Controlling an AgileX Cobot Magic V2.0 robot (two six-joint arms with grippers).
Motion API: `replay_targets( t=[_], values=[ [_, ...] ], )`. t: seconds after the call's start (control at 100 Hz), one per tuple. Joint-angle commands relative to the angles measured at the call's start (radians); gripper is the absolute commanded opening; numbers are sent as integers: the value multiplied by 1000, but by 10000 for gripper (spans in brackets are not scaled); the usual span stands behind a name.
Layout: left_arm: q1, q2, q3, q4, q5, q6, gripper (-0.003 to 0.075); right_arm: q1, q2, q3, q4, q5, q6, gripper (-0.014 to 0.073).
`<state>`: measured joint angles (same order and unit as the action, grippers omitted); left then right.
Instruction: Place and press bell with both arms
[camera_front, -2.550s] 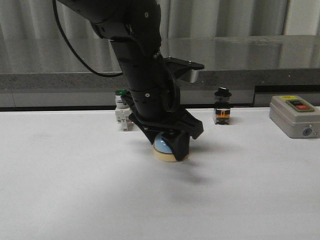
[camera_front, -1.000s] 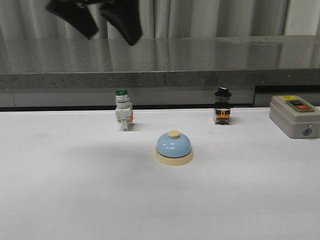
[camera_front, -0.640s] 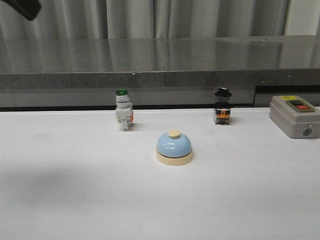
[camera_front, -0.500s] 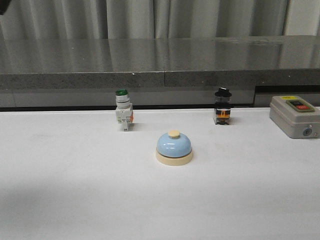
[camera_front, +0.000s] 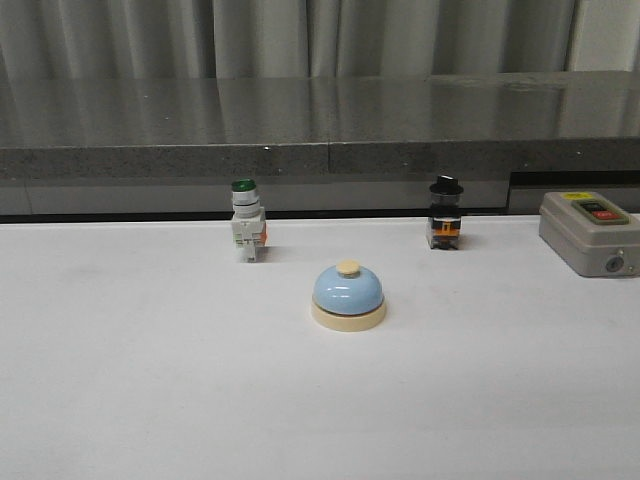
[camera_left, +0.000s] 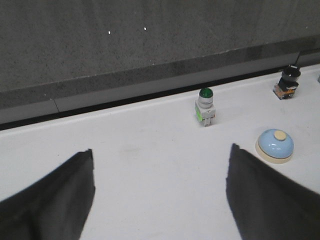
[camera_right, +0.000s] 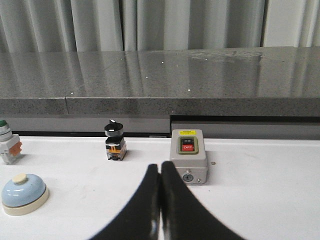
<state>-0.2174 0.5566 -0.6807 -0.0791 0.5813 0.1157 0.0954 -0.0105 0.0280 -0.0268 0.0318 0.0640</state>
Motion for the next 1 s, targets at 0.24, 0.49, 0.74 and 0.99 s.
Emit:
replay_targets(
  t=[0.24, 0.49, 0.74, 0.99],
  values=[
    [0, -53, -22, 14, -72, -10, -17, -6, -20, -16, 1, -88, -7, -70],
    [0, -53, -22, 14, -72, -10, -20, -6, -20, -16, 1, -88, -7, -70],
    [0, -53, -22, 14, -72, -10, -19, -6, -20, -16, 1, -88, -7, -70],
    [0, -53, -20, 14, -72, -10, -19, -6, -20, -16, 1, -88, -7, -70]
  ],
)
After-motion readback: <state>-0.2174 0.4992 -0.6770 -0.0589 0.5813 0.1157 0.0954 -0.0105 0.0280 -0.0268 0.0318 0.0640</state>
